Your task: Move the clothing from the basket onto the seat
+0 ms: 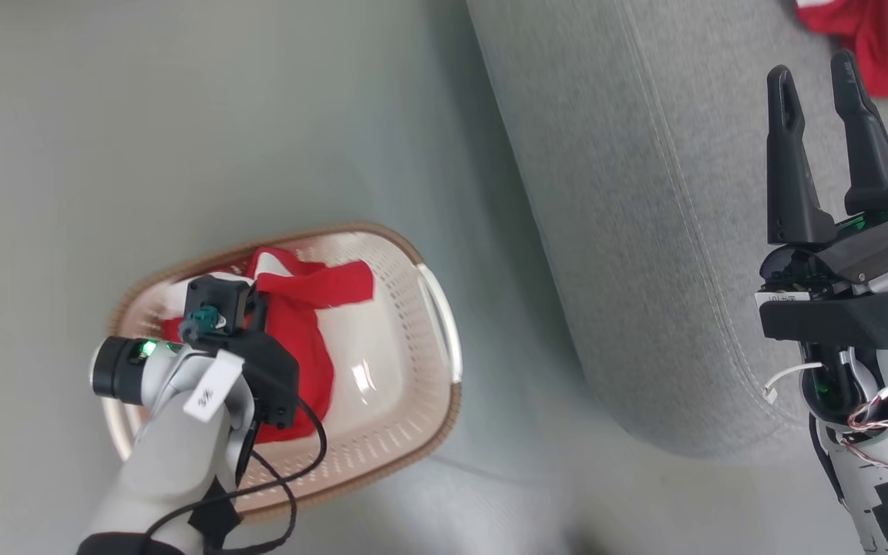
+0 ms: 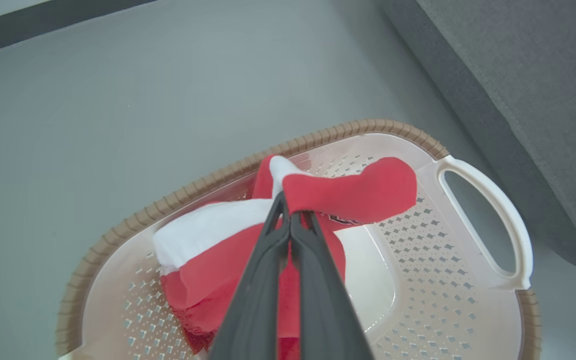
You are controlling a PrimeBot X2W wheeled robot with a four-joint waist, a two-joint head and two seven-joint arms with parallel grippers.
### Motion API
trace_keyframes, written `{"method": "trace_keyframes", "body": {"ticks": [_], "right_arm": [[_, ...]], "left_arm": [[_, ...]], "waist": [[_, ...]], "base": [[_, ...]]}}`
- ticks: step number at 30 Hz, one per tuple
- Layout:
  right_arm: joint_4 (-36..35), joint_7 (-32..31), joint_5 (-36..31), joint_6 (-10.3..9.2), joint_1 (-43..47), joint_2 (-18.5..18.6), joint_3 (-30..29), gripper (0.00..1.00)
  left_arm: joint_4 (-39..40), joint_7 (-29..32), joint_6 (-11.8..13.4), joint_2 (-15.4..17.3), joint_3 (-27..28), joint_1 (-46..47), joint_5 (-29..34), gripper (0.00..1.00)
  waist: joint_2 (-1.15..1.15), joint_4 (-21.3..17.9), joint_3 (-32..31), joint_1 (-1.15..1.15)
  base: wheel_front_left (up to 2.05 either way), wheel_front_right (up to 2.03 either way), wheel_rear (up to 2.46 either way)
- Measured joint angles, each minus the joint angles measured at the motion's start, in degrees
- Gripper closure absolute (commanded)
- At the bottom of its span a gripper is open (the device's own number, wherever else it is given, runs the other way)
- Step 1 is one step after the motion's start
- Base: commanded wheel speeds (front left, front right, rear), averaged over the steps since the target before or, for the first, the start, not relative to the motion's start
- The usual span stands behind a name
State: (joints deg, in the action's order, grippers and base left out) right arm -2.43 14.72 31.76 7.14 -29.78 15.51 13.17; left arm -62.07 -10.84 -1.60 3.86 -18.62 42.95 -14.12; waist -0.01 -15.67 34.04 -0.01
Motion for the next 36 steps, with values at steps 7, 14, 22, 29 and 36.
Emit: {"method": "trace_keyframes", "body": {"ticks": [7, 14, 22, 29, 36], "right_arm": [[1.33, 0.00, 0.01, 0.00, 1.69, -0.05, 0.08, 0.00], [2.79, 0.00, 0.01, 0.00, 4.80, -0.27, -0.30, 0.00], [4.63, -0.01, 0.01, 0.00, 8.12, -1.00, 0.99, 0.00], [5.94, 0.00, 0.01, 0.00, 10.62, -1.10, 2.16, 0.00], [6.56, -0.01, 0.05, 0.00, 14.39, -1.40, 5.22, 0.00]], "left_arm": [[2.80, -2.96, -1.47, -0.85, -0.27, -1.92, -0.56, 1.00], [6.83, -3.45, -2.33, -1.12, -0.35, -5.30, -1.18, 1.00], [16.52, -3.46, -3.99, -1.35, -0.22, -7.94, -3.49, 1.00], [25.88, -3.47, -4.57, -1.41, -0.67, -9.26, -3.98, 1.00], [31.53, -3.47, -5.02, -1.42, -1.96, -9.43, -4.58, 1.00]], "waist": [[0.00, 2.80, -5.49, 0.00], [0.00, 4.93, -10.36, 0.00], [0.00, 7.48, -16.96, 0.00], [0.00, 8.88, -22.79, 0.00], [0.00, 9.50, -28.54, 0.00]], "base": [[0.00, 0.00, 0.00], [0.00, 0.00, 0.00], [0.00, 0.00, 0.00], [0.00, 0.00, 0.00], [0.00, 0.00, 0.00]]}}
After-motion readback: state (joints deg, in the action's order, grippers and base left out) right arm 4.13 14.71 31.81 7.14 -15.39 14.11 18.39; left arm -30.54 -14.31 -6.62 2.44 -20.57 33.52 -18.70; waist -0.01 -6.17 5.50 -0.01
